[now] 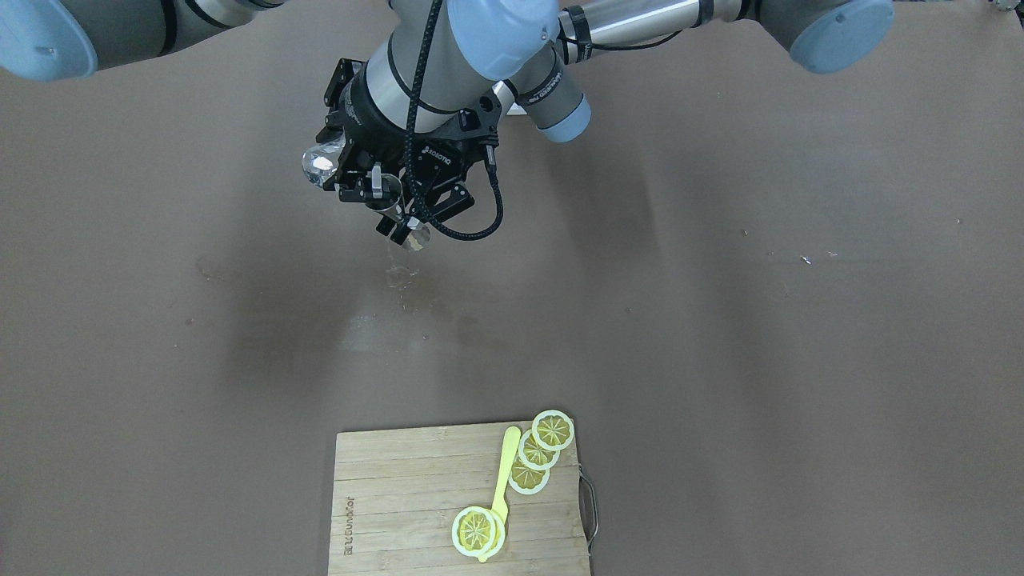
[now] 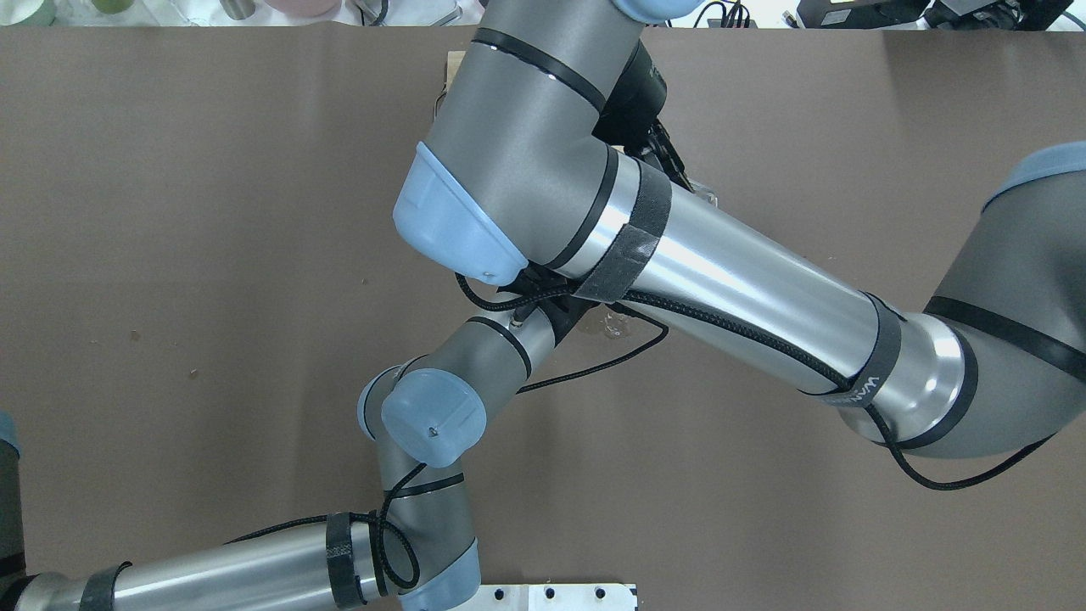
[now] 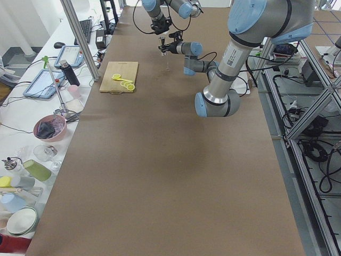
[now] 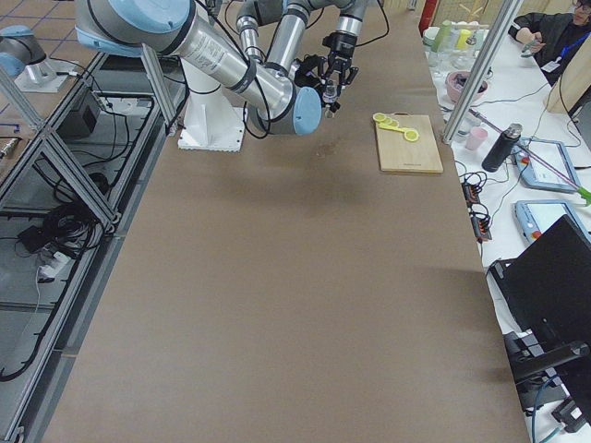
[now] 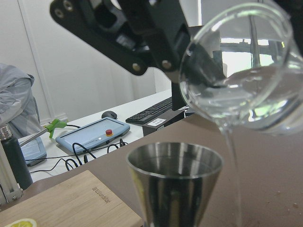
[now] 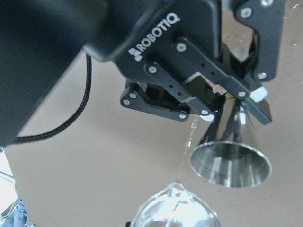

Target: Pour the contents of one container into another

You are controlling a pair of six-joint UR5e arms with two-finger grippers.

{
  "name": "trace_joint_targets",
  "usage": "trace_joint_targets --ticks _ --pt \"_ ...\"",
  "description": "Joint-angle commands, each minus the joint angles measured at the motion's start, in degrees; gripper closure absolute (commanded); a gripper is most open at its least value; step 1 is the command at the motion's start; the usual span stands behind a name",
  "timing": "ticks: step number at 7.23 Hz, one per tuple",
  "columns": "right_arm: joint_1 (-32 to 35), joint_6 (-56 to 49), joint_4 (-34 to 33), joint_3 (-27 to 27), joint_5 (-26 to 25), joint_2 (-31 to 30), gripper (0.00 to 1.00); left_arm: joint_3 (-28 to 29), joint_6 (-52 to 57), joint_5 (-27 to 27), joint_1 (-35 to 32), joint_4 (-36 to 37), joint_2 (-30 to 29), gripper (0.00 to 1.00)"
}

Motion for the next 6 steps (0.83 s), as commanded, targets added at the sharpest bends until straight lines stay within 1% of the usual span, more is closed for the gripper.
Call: trace_joint_targets --ticks 1,5,6 --pt "0.49 -0.55 0.08 -0.53 -0.28 0.09 1.0 0.0 0.0 0.0 -0.02 0.0 0.0 1.0" --pt "1.28 -0.64 0.43 -1.06 -0.19 0.35 1.0 0.0 0.0 0.0 0.07 0.0 0.0 1.0" --pt "1.97 -2.55 1.05 -0.63 0.33 0.27 1.0 0.09 0.0 0.0 0.07 0.0 0.0 1.0"
